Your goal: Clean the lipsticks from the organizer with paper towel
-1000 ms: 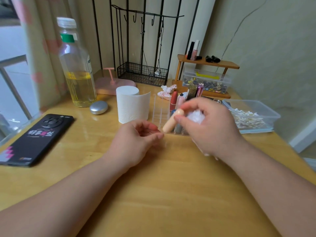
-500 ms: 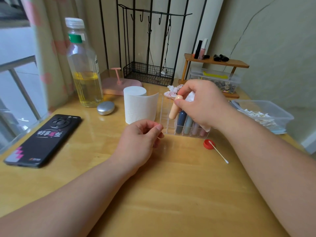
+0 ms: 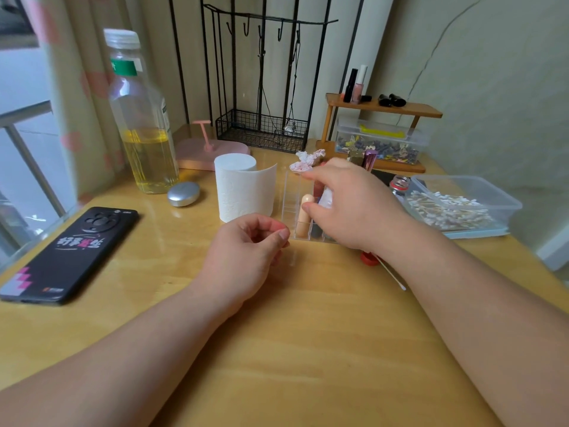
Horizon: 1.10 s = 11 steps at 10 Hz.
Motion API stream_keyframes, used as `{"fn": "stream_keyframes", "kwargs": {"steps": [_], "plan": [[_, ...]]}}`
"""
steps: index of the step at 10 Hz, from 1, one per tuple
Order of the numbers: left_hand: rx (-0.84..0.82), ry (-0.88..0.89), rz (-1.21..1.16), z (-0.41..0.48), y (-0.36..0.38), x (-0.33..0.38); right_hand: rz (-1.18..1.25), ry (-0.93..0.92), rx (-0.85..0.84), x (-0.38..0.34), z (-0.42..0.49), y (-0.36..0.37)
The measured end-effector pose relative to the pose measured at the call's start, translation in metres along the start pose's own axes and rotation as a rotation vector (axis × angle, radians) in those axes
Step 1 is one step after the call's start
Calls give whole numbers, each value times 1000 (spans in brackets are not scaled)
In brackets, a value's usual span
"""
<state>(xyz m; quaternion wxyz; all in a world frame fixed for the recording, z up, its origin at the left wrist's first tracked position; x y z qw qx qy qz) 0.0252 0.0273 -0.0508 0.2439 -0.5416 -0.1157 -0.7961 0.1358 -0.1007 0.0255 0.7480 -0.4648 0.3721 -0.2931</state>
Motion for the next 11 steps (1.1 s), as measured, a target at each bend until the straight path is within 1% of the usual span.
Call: {"fn": "stream_keyframes", "kwargs": {"steps": [1,2,3,4,5,6,7,8,9,10,11], "plan": [[-16,12,13,-2,0,2,450,121,-52,9,-22,-10],[-95,67,10,-8,0,12,794,273,-274,23,-52,-8],[-276,109,-78,-20,4,27,877,370,-379,35,-78,-3],[-460,71,-78,-36,18,31,1070,407,-465,36,-97,8],[-466,55,-10,-40,25,26,1126,375,-462,32,-105,12],[-405,56,129,-29,15,24,826,320,-286,37,-102,11],[-416,88,317,-21,3,28,687,344,-344,45,-102,14],[-493,119,555,-20,0,31,564,390,-377,51,-102,20],[-519,138,737,-18,1,32,388,390,-295,51,-102,20],[-506,187,856,-15,0,32,217,361,-202,44,-103,20],[-432,306,759,-19,-1,38,343,286,-32,38,-105,14]]}}
Point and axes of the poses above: each hand's wrist, its own z-axis towards the middle knuckle, its own y-axis out of the palm, x = y × z, the point moved 3 cm from there along z, towards the middle knuckle, and after that the axes turned 15 degrees about y, right-handed, at the moved point
